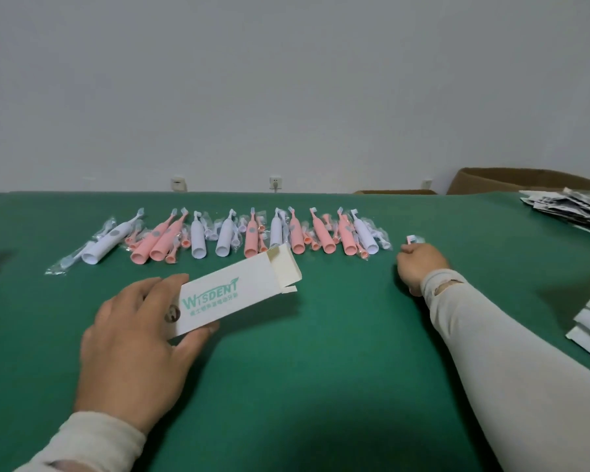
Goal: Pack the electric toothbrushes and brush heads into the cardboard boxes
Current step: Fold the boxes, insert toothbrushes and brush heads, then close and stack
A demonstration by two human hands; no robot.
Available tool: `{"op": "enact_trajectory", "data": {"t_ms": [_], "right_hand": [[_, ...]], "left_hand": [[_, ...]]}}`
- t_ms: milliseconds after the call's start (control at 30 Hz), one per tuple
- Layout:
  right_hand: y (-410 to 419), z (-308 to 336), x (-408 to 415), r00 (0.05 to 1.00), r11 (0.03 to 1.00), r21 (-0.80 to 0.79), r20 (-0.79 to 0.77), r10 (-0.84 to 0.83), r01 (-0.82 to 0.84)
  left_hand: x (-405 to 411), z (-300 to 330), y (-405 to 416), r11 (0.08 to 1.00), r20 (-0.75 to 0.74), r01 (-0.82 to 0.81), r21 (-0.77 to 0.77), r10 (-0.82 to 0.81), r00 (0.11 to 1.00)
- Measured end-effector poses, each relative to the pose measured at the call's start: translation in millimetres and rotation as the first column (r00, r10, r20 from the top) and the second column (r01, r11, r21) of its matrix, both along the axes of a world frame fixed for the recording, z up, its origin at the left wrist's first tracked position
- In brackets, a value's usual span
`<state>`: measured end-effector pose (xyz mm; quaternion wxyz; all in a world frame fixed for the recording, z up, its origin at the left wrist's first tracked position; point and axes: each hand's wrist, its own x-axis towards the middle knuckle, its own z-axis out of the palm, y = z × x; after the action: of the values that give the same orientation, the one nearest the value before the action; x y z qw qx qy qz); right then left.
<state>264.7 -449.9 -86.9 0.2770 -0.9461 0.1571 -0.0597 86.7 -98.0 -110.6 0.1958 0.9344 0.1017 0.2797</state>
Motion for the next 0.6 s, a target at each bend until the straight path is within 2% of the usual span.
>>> {"op": "enact_trajectory", "data": {"t_ms": [100, 267, 400, 500, 600], "right_hand": [[31, 1, -59, 0.999, 1.0, 0.0, -0.019, 0.03, -0.03], [121, -1, -147, 0.979, 0.978, -0.047, -0.035, 0.203, -0.205], [182, -1, -177, 0.935, 0.935, -0.043, -0.048, 0.35, -0.352], [194, 0, -186, 0.909, 0.902, -0.112, -0.027, 0.416, -0.417], [181, -2, -187, 0.914, 0.914, 0.003, 0.023, 0.405, -0.405]], "left_hand": [[-3, 6, -3, 1.0, -0.005, 0.009, -0.001, -0.009, 1.0], [-13, 11, 0, 1.0, -0.004, -0.012, -0.027, 0.012, 1.0], [-19, 19, 3, 1.0, 0.009, -0.025, 0.004, 0.025, 1.0], [-19, 22, 9, 0.997, 0.007, -0.019, 0.077, 0.019, 1.0], [-21, 14, 16, 0.998, 0.029, -0.001, 0.068, -0.001, 1.0]]}}
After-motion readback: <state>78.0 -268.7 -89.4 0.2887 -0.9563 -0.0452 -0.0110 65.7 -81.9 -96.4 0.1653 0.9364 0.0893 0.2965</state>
